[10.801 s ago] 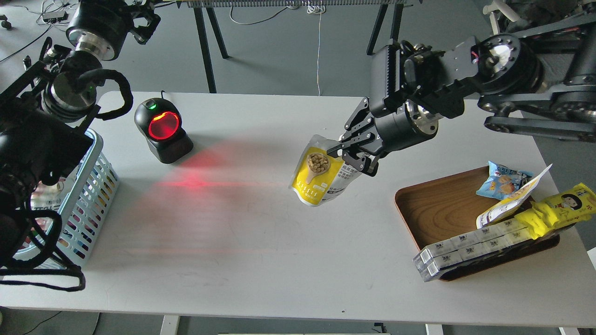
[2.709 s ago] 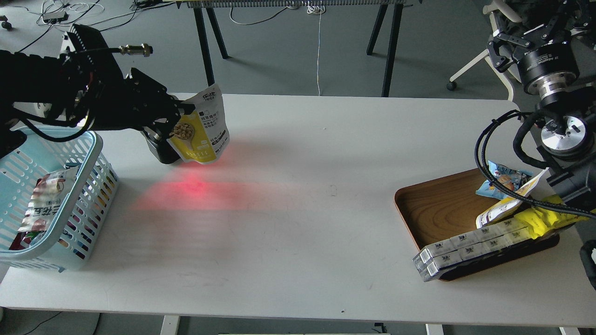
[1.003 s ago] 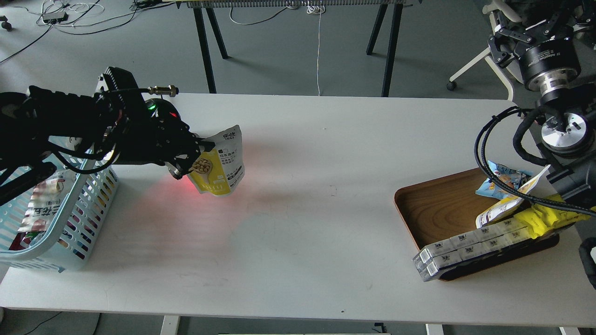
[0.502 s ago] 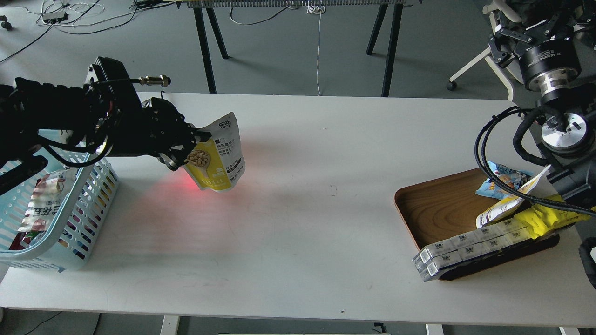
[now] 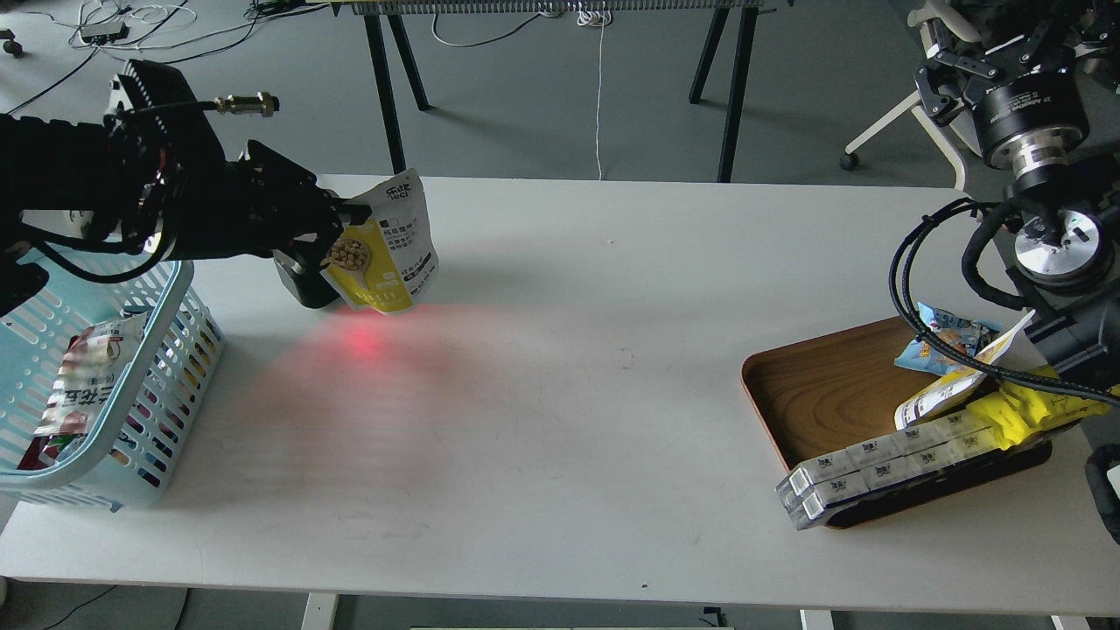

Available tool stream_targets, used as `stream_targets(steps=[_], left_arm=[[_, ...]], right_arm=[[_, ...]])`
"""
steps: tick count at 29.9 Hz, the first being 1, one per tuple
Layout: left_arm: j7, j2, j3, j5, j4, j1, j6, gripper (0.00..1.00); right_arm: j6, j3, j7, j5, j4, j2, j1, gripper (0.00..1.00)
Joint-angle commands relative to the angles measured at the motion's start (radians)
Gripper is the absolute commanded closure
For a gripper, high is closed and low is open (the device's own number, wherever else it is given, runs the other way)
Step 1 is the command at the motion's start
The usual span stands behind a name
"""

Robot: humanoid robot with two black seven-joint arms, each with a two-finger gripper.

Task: Scan snack and place in basket
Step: 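Hold the packet in front of the barcode scanner's red light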

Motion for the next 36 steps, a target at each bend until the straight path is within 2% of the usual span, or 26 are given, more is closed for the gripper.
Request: stream_targets(steps=[1, 13, 21, 30, 36], left_arm=[[0.0, 0.009, -0.005, 0.0, 0.001, 0.0, -0.003, 1.0], [0.0, -0.025, 0.012, 0.0, 0.013, 0.026, -0.009, 1.0], [0.0, 0.001, 0.018, 0.0, -0.015, 0.043, -0.006, 1.0], [0.016, -0.079, 0.018, 0.0, 0.022, 0.069, -0.009, 1.0], [0.021, -0.085, 0.015, 0.0, 0.016, 0.057, -0.009, 1.0]], right_arm=[[0.0, 0.008, 0.0, 0.0, 0.0, 0.004, 0.001, 0.04], [0.0, 0.008, 0.0, 0.0, 0.002, 0.004, 0.004, 0.04], [0.0, 0.015, 0.0, 0.0, 0.002, 0.005, 0.004, 0.04], [0.0, 0.015, 0.0, 0.0, 0.002, 0.007, 0.004, 0.04], [0.0, 0.017, 0.0, 0.0, 0.0, 0.007, 0.003, 0.04]])
